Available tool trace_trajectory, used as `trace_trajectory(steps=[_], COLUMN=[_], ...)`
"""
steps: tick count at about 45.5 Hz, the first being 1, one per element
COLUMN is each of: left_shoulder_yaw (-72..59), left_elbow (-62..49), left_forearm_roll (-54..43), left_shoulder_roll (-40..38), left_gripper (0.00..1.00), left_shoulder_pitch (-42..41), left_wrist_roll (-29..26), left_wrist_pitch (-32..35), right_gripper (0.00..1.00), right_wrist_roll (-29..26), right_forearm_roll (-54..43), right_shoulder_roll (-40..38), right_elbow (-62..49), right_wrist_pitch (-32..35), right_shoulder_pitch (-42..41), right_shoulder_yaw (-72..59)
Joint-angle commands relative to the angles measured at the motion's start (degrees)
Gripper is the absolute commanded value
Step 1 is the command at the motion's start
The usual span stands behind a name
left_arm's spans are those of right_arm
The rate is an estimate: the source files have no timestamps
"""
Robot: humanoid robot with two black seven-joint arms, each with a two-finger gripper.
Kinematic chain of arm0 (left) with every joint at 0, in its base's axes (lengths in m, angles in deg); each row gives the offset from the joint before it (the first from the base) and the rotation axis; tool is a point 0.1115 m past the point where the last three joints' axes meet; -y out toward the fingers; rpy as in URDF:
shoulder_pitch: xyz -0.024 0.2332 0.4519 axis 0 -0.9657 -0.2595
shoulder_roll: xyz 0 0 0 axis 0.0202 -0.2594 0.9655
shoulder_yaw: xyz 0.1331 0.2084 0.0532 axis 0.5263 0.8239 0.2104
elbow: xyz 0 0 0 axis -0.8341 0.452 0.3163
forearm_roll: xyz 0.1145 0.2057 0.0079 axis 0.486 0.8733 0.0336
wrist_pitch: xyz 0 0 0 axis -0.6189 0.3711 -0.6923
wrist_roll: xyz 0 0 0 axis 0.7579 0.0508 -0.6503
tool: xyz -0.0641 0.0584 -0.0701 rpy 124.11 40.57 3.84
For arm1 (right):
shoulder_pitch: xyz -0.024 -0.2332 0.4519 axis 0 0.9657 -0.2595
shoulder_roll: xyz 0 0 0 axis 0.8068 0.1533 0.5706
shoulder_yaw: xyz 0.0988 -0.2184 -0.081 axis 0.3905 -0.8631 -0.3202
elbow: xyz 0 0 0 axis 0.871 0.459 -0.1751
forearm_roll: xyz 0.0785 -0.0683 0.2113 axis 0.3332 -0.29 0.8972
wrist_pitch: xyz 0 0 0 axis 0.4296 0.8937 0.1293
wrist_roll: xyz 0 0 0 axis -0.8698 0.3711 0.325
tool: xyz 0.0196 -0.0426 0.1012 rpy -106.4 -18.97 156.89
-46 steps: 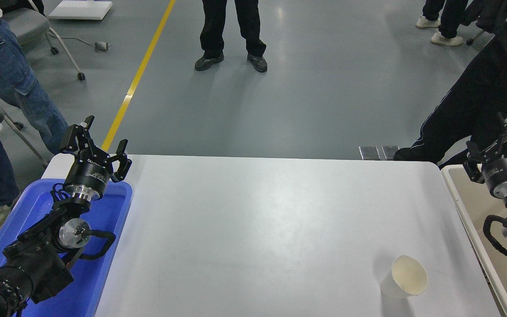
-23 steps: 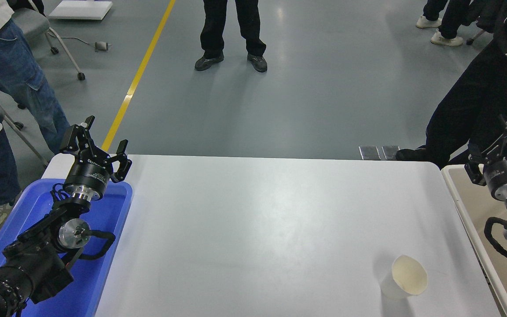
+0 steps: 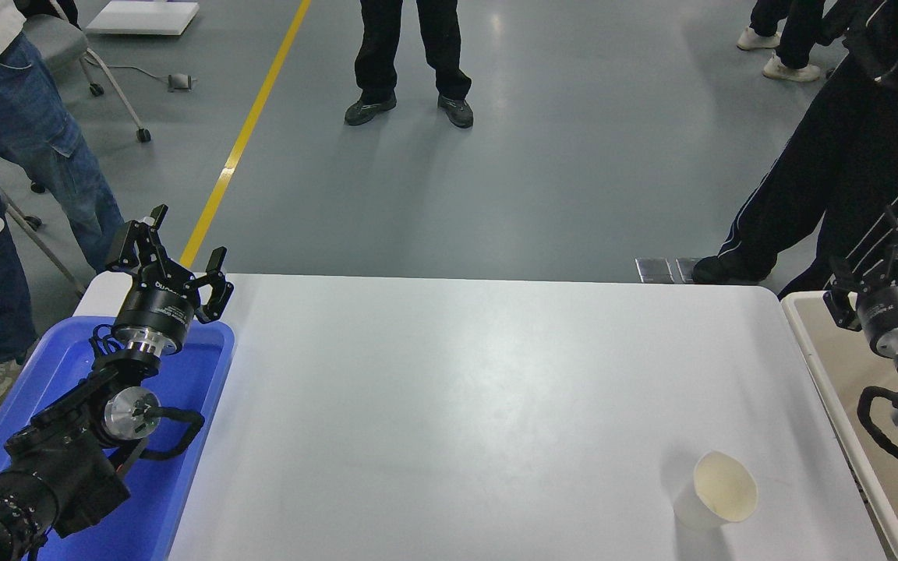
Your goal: Dispose of the paper cup in the dustbin
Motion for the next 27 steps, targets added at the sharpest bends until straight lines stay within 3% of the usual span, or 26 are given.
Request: trace_trajectory(steps=[1,27], left_shoulder_yaw=[0.0,0.0], left_elbow=[0.0,0.0], left_forearm_roll=[0.0,0.0], left_shoulder_roll=[0.0,0.0], left_gripper=[1.0,1.0], left_shoulder_pitch=[0.0,0.0], left_wrist_roll=[-0.1,0.0], left_wrist_pitch=[0.0,0.0], right_gripper=[1.0,1.0], right_wrist_roll=[0.0,0.0], right_forearm_roll=[0.0,0.1], right_shoulder_roll=[0.0,0.3], right_elbow=[-0.2,4.2], right_wrist_pitch=[0.1,0.1], right_shoulder_pitch=[0.2,0.2], right_shoulder_yaw=[-0.1,2.4])
